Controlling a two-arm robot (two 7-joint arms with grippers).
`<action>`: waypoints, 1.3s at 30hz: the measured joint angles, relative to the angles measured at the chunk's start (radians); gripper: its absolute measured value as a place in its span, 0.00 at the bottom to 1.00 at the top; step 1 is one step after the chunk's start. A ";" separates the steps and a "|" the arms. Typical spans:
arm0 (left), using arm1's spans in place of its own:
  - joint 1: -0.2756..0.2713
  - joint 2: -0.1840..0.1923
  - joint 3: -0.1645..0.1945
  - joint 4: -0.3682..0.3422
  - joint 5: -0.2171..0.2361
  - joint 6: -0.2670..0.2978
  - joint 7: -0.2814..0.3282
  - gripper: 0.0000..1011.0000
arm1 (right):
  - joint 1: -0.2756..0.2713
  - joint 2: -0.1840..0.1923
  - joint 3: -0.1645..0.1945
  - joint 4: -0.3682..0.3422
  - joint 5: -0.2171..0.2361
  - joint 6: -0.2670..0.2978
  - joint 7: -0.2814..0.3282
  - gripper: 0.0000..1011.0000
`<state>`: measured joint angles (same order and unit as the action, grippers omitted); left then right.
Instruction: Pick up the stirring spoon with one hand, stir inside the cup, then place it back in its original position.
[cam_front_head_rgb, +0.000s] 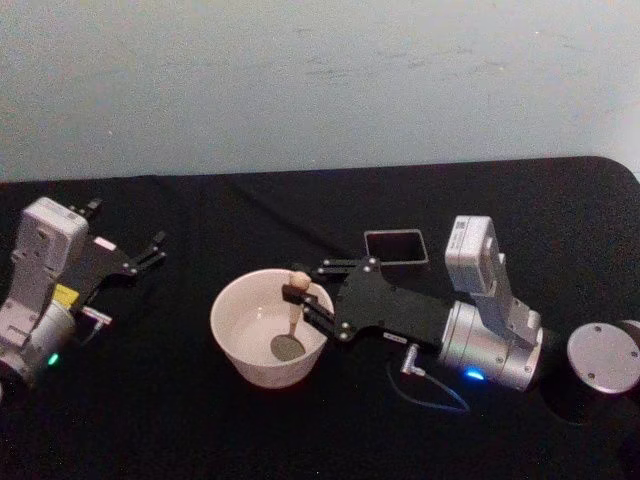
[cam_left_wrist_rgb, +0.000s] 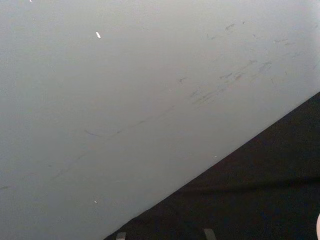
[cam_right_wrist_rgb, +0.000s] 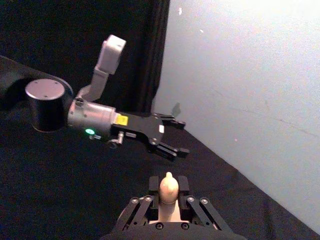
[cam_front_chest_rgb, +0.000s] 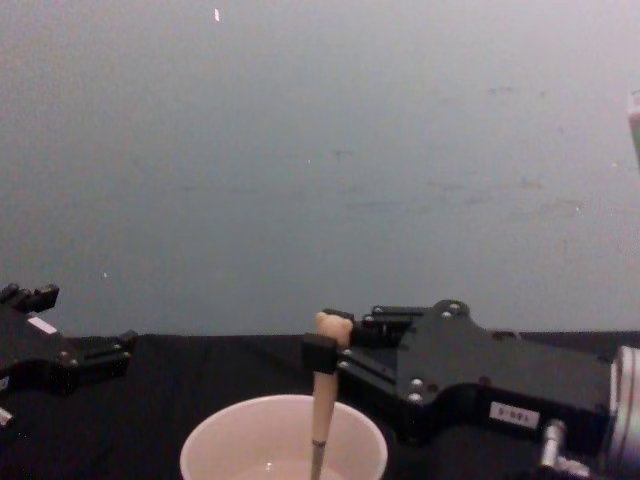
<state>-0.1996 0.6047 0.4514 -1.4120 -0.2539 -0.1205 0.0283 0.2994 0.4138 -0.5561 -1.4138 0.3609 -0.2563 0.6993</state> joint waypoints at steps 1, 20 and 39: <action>0.000 0.000 0.000 0.000 0.000 0.000 0.000 0.99 | -0.001 -0.001 -0.004 -0.004 0.004 0.001 0.003 0.21; 0.000 0.000 0.000 0.000 0.000 0.000 0.000 0.99 | 0.059 -0.087 -0.028 0.088 -0.047 -0.012 -0.066 0.21; 0.000 0.000 0.000 0.000 0.000 0.000 0.000 0.99 | 0.036 -0.055 0.019 0.077 -0.046 0.004 -0.072 0.21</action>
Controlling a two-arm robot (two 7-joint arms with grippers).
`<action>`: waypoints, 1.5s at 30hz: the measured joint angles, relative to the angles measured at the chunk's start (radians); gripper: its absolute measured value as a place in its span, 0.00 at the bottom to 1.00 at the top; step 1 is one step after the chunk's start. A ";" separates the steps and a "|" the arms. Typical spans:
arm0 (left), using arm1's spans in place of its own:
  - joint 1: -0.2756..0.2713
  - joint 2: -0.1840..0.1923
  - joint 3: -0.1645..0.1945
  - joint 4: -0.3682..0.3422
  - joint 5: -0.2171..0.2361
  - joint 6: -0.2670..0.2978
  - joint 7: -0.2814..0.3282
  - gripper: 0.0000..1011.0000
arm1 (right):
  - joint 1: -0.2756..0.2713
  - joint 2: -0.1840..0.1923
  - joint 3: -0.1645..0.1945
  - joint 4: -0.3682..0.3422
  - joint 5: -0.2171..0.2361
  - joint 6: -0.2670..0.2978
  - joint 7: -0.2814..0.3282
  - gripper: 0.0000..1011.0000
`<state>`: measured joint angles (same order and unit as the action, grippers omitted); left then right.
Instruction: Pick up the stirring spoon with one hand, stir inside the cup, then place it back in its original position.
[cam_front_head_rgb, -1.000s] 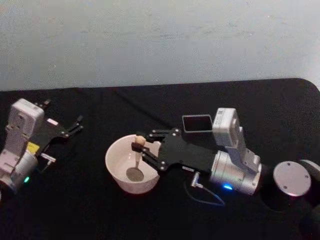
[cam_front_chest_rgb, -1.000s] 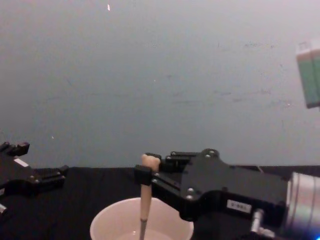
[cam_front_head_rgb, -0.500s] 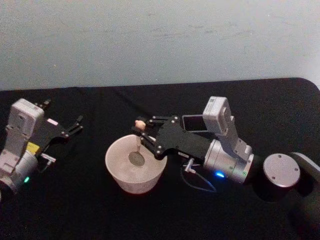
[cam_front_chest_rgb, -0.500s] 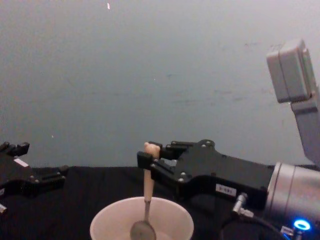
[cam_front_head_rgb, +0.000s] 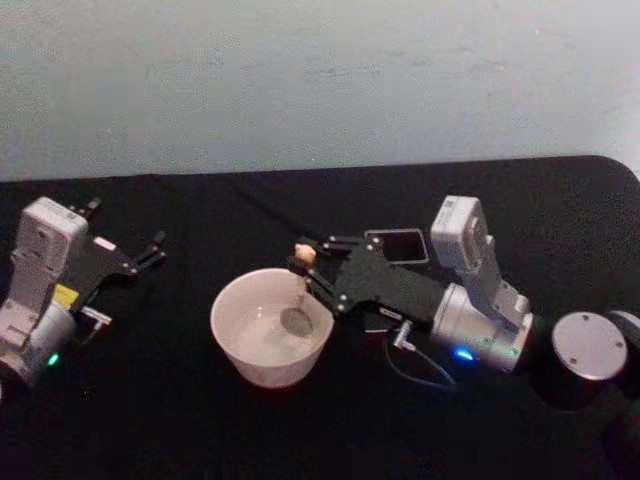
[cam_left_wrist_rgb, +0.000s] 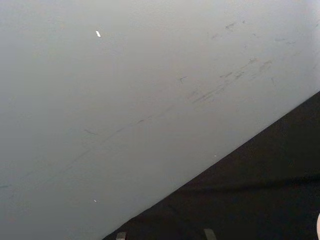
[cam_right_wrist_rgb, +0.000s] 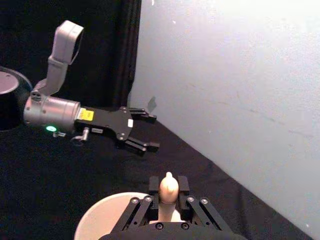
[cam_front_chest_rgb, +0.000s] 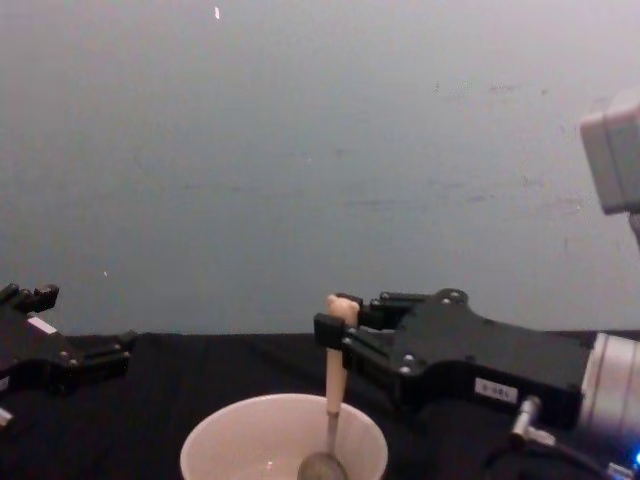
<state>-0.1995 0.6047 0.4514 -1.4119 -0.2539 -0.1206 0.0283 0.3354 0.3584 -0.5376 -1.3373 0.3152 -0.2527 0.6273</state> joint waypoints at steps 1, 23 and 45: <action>0.000 0.000 0.000 0.000 0.000 0.000 0.000 0.99 | -0.004 0.004 0.001 -0.006 0.003 0.003 0.002 0.21; 0.000 0.000 0.000 0.000 0.000 0.000 0.000 0.99 | -0.028 0.001 -0.044 -0.065 0.040 0.018 0.046 0.21; 0.000 0.000 0.000 0.000 0.000 0.000 0.000 0.99 | 0.020 -0.046 -0.016 0.011 0.009 0.012 -0.018 0.21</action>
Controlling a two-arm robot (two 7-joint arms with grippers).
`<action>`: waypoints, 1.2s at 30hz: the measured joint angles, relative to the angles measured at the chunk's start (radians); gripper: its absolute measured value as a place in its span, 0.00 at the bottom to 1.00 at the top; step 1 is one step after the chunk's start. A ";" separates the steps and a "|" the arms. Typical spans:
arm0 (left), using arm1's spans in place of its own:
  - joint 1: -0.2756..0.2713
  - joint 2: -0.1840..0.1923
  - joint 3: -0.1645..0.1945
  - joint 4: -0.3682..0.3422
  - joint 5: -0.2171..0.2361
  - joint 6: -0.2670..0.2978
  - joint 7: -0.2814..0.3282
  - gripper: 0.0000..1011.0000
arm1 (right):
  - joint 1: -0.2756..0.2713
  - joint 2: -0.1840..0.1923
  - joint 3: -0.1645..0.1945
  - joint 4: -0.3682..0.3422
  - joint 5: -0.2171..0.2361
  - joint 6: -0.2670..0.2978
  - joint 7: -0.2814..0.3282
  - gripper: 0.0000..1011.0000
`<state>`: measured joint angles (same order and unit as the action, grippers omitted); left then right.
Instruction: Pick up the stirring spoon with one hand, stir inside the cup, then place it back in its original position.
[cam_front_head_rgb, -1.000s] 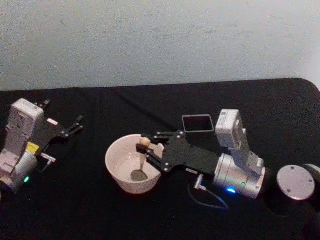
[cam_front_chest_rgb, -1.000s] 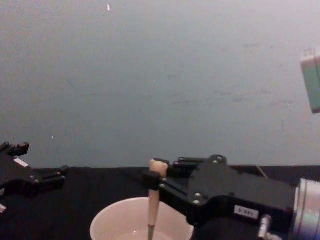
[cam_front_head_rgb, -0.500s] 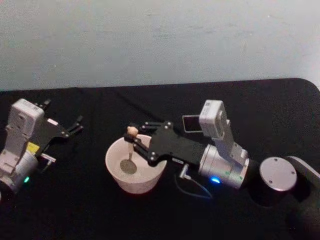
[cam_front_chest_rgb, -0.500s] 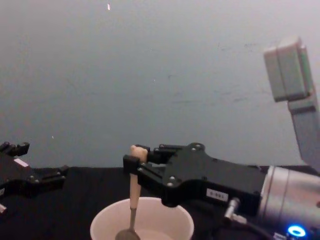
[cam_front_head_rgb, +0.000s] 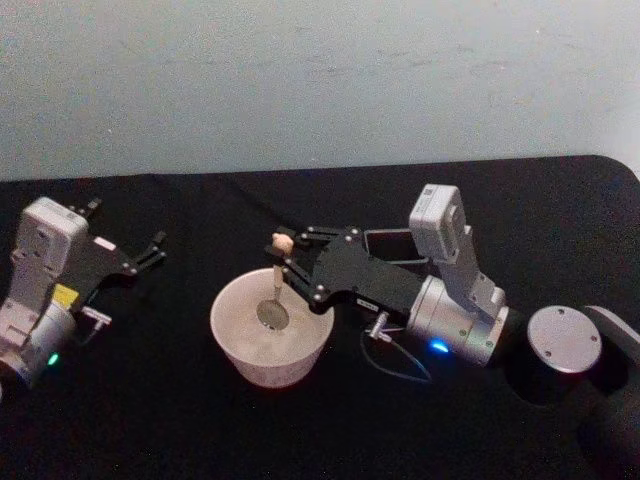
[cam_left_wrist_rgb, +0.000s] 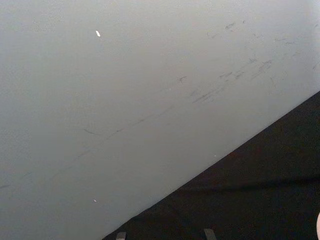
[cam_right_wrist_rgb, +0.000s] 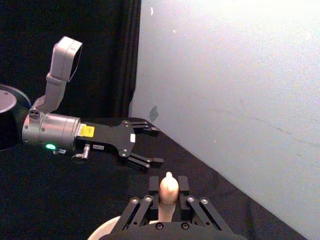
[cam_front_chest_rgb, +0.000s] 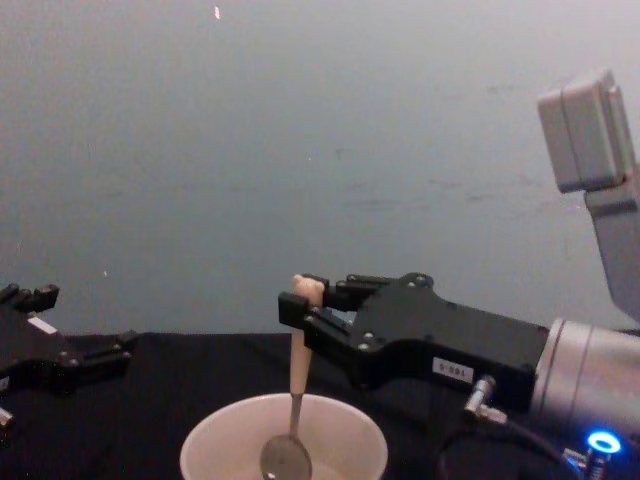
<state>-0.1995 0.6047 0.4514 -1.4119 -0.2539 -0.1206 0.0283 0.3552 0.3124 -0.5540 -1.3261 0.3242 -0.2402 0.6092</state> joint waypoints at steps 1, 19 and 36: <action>0.000 0.000 0.000 0.000 0.000 0.000 0.000 0.99 | -0.002 0.001 0.001 -0.002 0.001 0.000 0.000 0.21; 0.000 0.000 0.000 0.000 0.000 0.000 0.000 0.99 | -0.024 0.077 0.091 -0.142 0.116 -0.035 0.050 0.21; 0.000 0.000 0.000 0.000 0.000 0.000 0.000 0.99 | -0.055 0.195 0.218 -0.217 0.176 -0.061 0.043 0.21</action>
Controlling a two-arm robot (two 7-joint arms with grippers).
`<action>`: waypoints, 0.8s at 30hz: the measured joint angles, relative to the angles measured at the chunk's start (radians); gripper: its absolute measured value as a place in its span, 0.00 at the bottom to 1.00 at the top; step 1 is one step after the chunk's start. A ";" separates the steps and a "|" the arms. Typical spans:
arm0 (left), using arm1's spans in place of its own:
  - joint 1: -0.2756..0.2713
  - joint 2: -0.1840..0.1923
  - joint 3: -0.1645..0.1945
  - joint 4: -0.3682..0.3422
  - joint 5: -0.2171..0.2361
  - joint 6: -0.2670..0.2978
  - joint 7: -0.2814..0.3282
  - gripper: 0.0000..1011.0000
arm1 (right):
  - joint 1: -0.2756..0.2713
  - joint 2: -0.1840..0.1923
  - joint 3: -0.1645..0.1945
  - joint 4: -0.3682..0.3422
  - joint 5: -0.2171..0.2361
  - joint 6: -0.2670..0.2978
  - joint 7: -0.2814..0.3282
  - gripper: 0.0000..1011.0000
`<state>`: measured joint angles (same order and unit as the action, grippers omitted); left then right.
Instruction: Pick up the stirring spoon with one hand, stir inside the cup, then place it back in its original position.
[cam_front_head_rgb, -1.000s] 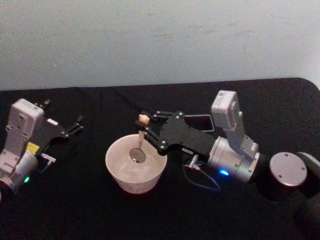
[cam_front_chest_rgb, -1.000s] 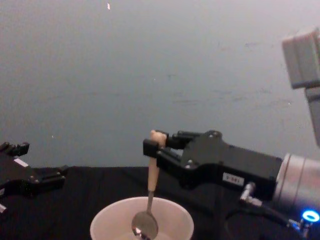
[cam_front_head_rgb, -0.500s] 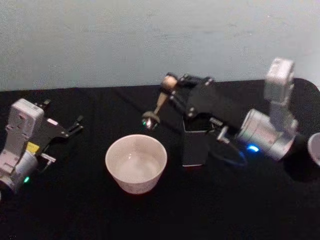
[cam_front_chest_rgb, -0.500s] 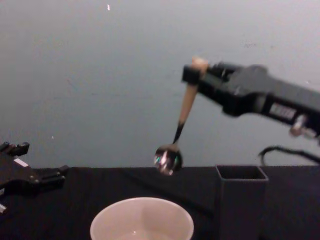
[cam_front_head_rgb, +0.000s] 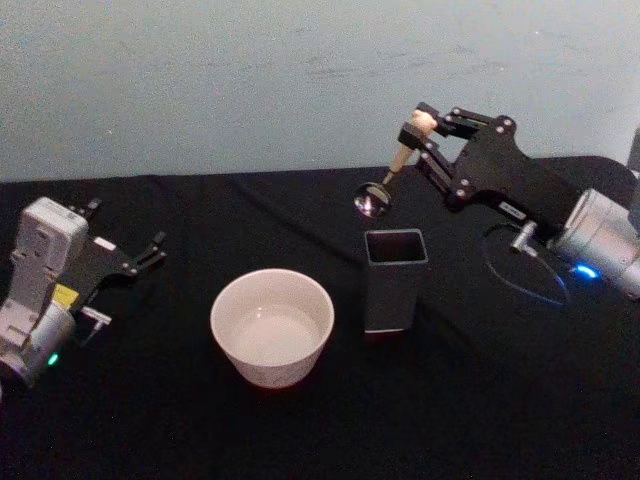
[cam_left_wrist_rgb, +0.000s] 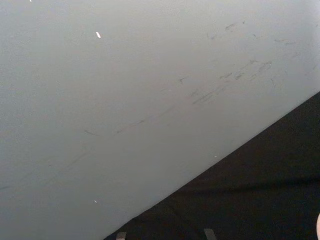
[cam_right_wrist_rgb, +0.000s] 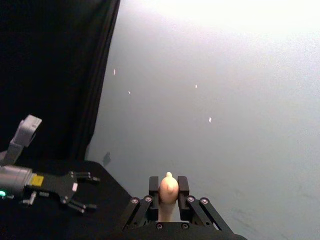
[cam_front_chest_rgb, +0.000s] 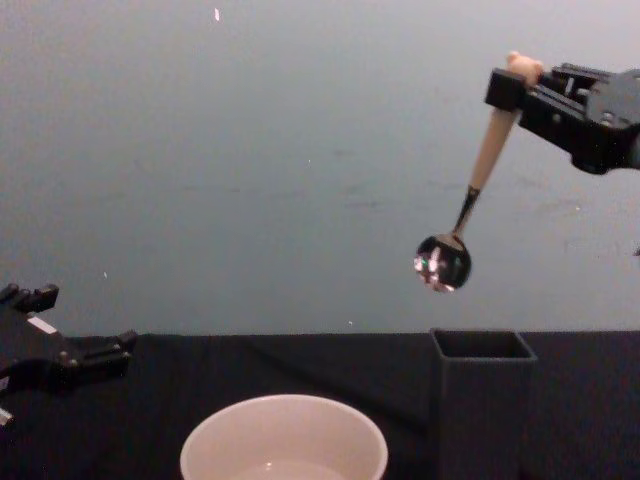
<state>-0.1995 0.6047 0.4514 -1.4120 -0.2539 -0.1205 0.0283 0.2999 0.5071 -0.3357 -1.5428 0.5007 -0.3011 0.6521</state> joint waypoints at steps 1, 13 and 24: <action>0.000 0.000 0.000 0.000 0.000 0.000 0.000 0.99 | -0.003 0.005 0.003 -0.002 0.000 0.002 0.000 0.21; 0.000 0.000 0.000 0.000 0.000 0.000 0.000 0.99 | -0.049 0.049 0.019 -0.030 0.001 0.065 -0.016 0.21; 0.000 0.000 0.000 0.000 0.000 0.000 0.000 0.99 | -0.045 0.040 -0.001 -0.009 -0.012 0.104 -0.031 0.21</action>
<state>-0.1995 0.6047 0.4514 -1.4120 -0.2539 -0.1205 0.0283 0.2545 0.5467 -0.3363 -1.5513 0.4889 -0.1966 0.6207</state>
